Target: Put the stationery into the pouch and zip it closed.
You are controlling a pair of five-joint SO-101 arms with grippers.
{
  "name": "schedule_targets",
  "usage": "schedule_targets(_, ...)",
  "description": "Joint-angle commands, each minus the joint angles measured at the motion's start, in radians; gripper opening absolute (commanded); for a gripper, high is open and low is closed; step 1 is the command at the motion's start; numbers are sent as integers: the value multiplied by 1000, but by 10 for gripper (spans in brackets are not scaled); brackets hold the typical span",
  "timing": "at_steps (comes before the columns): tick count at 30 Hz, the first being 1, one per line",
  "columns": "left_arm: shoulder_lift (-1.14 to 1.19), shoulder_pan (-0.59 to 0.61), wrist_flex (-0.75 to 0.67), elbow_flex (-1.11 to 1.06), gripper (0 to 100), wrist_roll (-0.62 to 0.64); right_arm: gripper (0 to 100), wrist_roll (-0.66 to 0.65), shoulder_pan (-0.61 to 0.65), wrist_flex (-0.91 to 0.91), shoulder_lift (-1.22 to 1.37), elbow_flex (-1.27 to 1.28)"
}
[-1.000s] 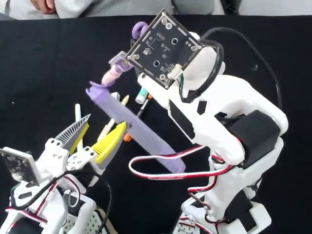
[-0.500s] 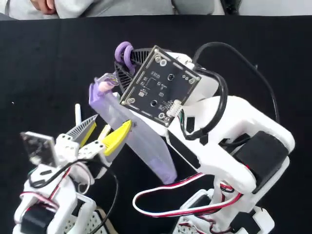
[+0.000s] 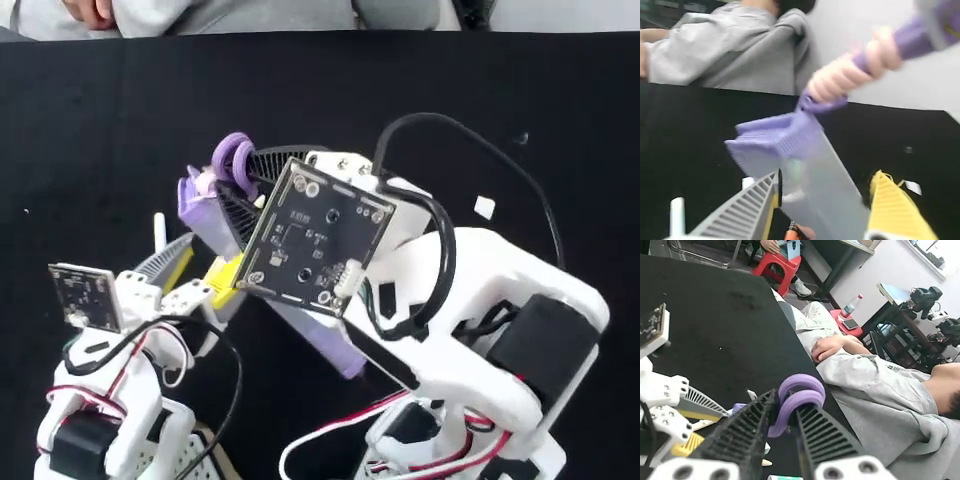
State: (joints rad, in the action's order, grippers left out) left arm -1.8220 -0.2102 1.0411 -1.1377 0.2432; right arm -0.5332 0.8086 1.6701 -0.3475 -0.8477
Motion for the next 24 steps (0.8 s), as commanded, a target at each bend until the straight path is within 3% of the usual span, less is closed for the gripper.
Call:
schedule_targets(1, 5, 139, 57, 22, 294, -32, 11, 9, 12, 5, -24, -15)
schedule_targets(6, 3, 254, 132, 38, 294, -140, 11, 9, 12, -5, -24, -15)
schedule_targets(12, 3, 282, 210, 133, 294, -146, 11, 9, 12, -5, -24, -15)
schedule_targets(21, 3, 274, 61, -24, 290, -140, 11, 9, 12, 2, -108, -7)
schedule_targets(24, 3, 196, 31, -53, 289, -138, 11, 9, 12, 6, -120, -5)
